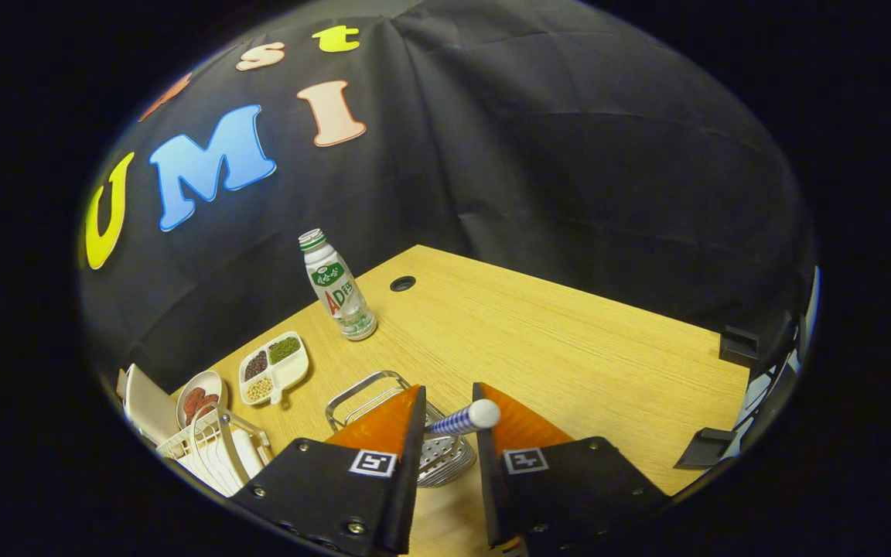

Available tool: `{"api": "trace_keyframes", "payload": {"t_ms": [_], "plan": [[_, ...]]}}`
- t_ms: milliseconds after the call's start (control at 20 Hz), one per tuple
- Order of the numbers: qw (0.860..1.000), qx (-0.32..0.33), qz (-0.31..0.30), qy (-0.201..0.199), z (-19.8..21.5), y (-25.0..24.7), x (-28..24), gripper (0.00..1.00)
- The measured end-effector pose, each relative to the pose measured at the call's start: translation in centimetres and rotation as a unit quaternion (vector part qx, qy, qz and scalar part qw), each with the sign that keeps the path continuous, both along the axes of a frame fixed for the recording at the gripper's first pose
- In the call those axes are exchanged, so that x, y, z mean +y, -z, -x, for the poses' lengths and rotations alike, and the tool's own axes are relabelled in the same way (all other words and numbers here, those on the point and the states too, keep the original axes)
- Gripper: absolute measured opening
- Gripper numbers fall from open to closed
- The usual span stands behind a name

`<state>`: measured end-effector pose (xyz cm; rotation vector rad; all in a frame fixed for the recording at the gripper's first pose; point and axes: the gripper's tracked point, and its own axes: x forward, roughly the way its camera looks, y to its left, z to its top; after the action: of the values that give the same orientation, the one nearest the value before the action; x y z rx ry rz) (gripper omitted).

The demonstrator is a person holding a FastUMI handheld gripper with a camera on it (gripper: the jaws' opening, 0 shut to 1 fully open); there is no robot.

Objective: Take the plate from the dish rack, then take the spoon from the basket and place it into the plate.

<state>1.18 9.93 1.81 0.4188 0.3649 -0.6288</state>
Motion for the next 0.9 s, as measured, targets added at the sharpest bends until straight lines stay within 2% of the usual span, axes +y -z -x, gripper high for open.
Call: {"api": "trace_keyframes", "payload": {"t_ms": [50,100,200,250,300,550,900], "plan": [[1.0,-0.018,-0.005,-0.01,-0.4,-0.8,0.7,0.36],[1.0,-0.015,0.001,-0.009,-0.8,-0.9,0.6,0.25],[1.0,-0.007,0.013,-0.012,-0.8,-1.1,0.7,0.24],[0.998,-0.045,0.003,-0.041,-2.2,-2.4,1.8,0.24],[0.999,-0.029,0.016,-0.038,-2.2,-2.9,2.2,0.1],[0.996,-0.009,0.056,-0.063,-3.6,-4.2,3.4,0.09],[0.988,-0.018,0.135,-0.075,-2.2,-10.6,4.8,0.09]]}}
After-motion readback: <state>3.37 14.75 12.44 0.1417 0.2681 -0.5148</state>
